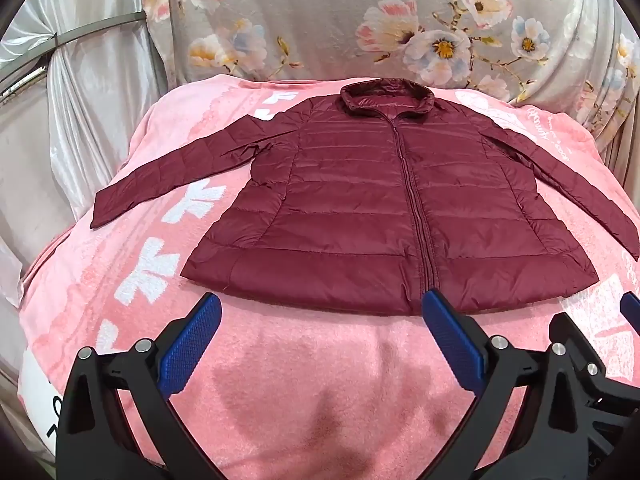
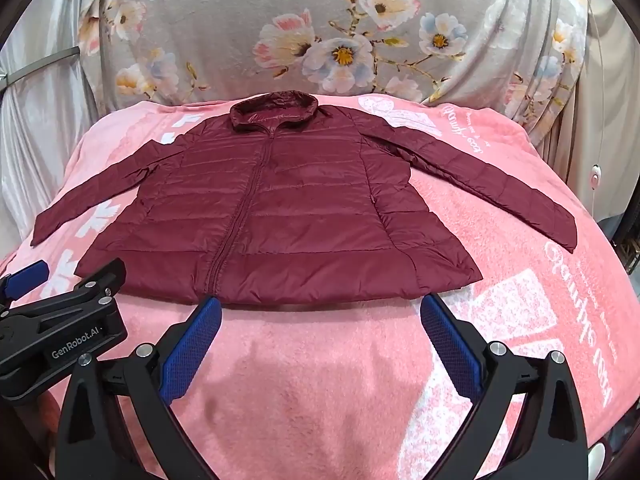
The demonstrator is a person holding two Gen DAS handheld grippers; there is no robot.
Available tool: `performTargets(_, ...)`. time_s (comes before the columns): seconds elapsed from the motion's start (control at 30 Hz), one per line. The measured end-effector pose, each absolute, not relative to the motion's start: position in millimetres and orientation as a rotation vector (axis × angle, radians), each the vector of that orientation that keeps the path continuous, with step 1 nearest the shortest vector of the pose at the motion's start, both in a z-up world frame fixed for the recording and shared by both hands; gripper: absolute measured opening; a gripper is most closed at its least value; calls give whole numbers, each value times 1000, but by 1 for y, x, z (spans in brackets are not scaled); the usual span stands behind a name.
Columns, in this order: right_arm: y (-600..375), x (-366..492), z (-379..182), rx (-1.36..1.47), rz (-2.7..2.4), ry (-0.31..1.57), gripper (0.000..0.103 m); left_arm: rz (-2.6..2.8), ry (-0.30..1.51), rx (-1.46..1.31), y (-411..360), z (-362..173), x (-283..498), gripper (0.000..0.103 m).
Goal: Fold large clothes
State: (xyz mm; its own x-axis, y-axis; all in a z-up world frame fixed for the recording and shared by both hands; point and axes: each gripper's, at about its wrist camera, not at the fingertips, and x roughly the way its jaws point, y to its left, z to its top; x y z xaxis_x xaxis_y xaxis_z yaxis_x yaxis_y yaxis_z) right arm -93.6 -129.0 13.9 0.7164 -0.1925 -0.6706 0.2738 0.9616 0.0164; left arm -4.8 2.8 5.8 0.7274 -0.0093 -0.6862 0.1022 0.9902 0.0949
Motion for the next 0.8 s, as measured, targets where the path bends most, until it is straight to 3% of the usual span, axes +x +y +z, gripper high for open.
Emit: performTargets(0.8,-126,-94,16,114,-254,725,98,-58,752,126,2,7,-5,98)
